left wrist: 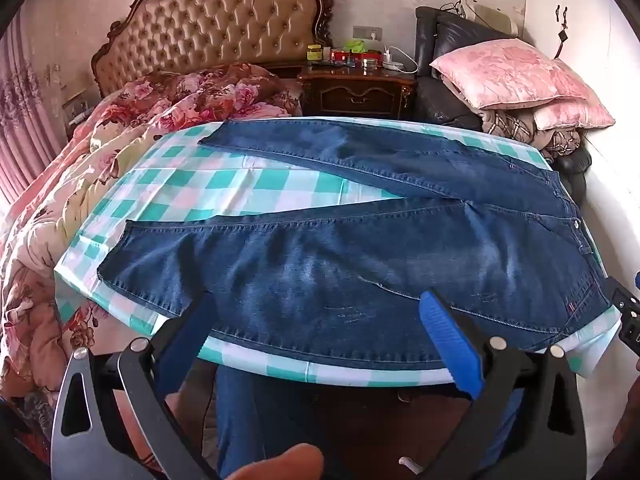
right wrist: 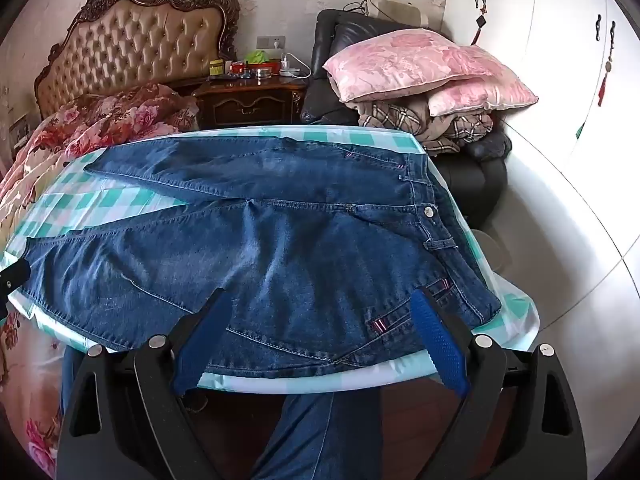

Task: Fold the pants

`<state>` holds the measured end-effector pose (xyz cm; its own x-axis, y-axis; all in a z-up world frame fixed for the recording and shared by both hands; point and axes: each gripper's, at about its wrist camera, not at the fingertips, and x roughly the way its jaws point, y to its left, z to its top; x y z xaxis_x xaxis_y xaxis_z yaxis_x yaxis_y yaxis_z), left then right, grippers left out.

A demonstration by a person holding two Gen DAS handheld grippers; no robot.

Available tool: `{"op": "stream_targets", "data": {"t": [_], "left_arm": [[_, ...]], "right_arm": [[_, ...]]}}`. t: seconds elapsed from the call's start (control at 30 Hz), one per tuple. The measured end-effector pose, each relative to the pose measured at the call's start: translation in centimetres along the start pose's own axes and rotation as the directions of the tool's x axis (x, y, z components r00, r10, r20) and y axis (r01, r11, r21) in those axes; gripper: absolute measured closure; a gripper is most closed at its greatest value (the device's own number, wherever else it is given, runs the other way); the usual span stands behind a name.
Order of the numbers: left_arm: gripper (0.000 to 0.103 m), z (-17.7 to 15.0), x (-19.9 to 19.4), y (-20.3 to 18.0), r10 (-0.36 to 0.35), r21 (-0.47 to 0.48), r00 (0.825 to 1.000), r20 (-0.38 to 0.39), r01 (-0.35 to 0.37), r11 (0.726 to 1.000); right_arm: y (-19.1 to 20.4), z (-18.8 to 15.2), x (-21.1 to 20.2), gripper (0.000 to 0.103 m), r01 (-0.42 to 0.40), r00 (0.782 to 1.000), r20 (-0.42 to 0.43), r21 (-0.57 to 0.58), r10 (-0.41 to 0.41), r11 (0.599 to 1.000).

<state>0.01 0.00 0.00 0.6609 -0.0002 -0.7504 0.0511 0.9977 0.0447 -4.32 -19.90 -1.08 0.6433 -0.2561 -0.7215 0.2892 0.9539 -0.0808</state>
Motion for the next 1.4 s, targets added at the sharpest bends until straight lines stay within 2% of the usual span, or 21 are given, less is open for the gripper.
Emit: {"op": "stream_targets", "data": {"t": [1.4], "left_arm": [[0.002, -0.05, 0.24, -0.02, -0.012, -0.008, 1.0, -0.003, 0.012, 1.0]], "right_arm": [[-0.3, -0.09, 0.34, 0.016, -0.012, 1.0, -0.007, 0.012, 0.012, 1.0]]}}
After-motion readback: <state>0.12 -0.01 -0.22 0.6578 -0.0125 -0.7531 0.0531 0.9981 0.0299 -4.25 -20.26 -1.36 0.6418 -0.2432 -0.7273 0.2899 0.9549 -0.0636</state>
